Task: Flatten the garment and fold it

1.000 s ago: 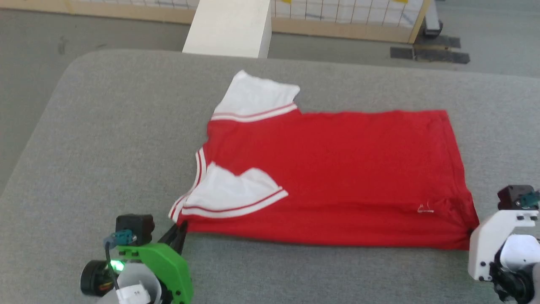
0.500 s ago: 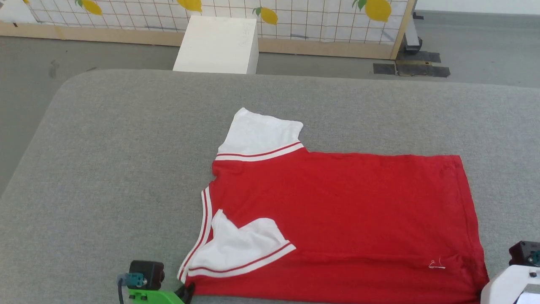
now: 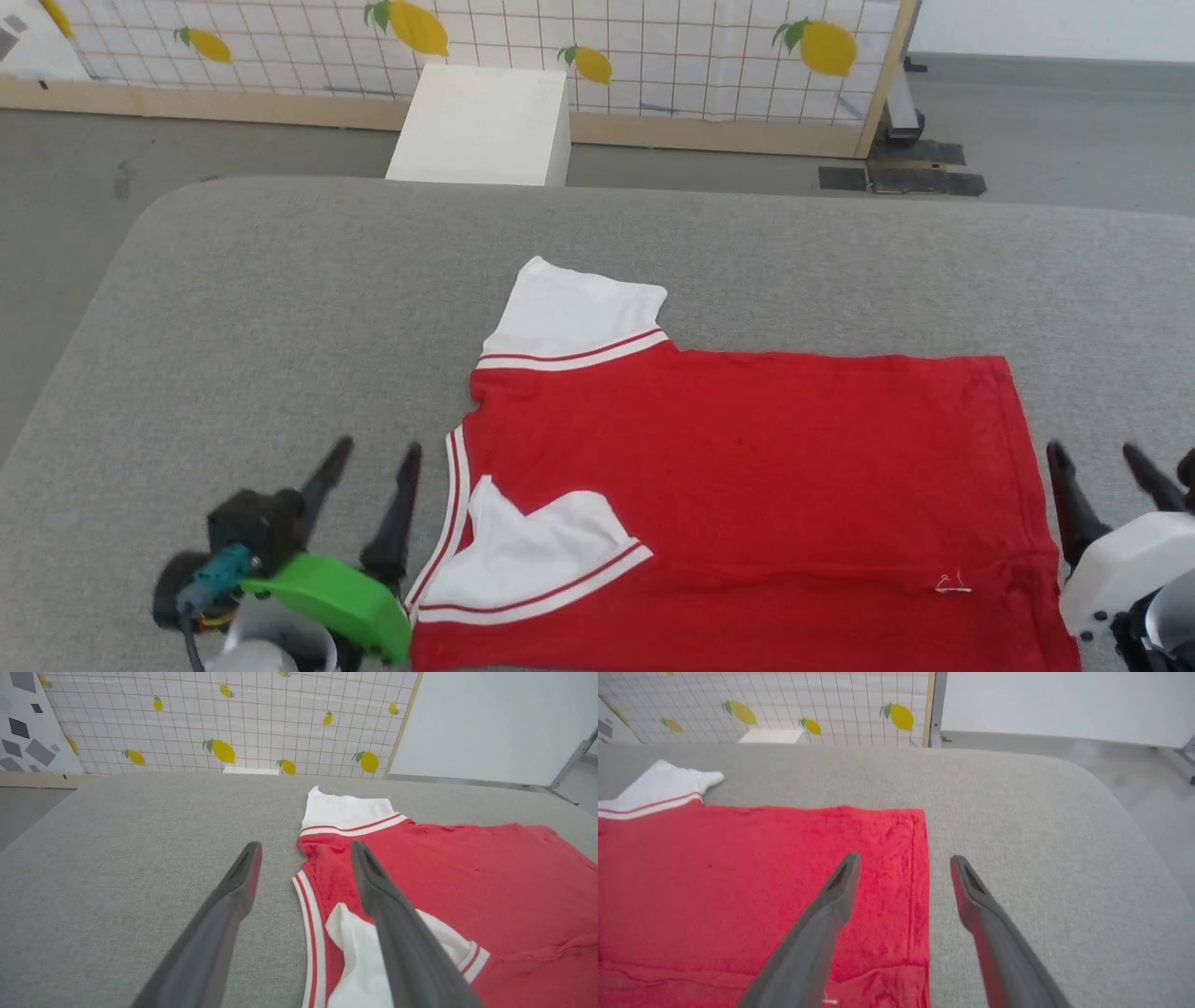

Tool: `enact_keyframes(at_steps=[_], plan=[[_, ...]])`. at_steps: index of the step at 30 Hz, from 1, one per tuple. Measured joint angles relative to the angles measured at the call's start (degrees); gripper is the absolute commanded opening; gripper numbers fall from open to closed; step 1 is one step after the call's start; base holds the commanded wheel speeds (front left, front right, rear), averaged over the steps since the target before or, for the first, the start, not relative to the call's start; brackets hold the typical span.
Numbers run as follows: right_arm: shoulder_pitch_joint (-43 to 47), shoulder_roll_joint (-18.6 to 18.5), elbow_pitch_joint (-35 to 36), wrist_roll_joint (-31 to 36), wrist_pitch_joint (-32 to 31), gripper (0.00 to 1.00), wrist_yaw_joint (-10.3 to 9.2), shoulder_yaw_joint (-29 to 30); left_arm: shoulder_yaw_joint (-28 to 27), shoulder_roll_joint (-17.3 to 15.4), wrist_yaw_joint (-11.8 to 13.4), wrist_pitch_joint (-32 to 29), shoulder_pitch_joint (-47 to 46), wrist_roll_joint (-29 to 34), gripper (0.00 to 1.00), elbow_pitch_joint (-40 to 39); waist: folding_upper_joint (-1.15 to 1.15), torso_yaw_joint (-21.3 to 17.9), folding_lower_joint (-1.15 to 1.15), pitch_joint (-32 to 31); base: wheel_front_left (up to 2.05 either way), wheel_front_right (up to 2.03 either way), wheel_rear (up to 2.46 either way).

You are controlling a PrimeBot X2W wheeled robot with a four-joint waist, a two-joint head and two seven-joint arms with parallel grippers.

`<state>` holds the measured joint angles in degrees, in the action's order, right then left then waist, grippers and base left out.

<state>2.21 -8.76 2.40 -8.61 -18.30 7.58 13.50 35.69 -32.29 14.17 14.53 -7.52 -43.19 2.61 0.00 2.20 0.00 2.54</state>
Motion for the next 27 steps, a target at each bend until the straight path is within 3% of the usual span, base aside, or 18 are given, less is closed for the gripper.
enact_keyframes(at_steps=[6, 12, 18, 27], plan=[[0.12, 1.16, 2.01, 0.64, 17.41, 1.0, 0.0, -0.96, -10.38, 4.94, -0.6, 0.2, 1.51, 10.05, 1.0, -8.36, 0.0, -0.93, 0.0, -0.14, 0.0, 0.0, 0.0], [0.31, 2.91, 2.05, 2.23, 24.47, 1.0, 0.0, -1.54, -13.58, 7.12, -4.35, 0.2, 3.98, 15.0, 1.0, -10.18, 0.0, -2.26, 0.0, 1.15, 0.0, 0.0, 0.0], [-0.85, 4.31, 3.0, 3.28, 24.9, 1.0, 0.0, -2.11, -13.65, 4.47, -8.29, -2.66, 0.56, 16.04, 1.0, -7.75, 0.0, -3.99, 0.0, 4.41, 0.0, 0.0, 0.0], [-4.7, 5.55, 5.87, 2.91, 24.27, 1.0, 0.0, -3.02, -12.33, -1.88, -16.35, -22.68, -21.31, 14.48, 1.0, -0.69, 0.0, -7.97, 0.0, 11.55, 0.0, 0.0, 0.0]])
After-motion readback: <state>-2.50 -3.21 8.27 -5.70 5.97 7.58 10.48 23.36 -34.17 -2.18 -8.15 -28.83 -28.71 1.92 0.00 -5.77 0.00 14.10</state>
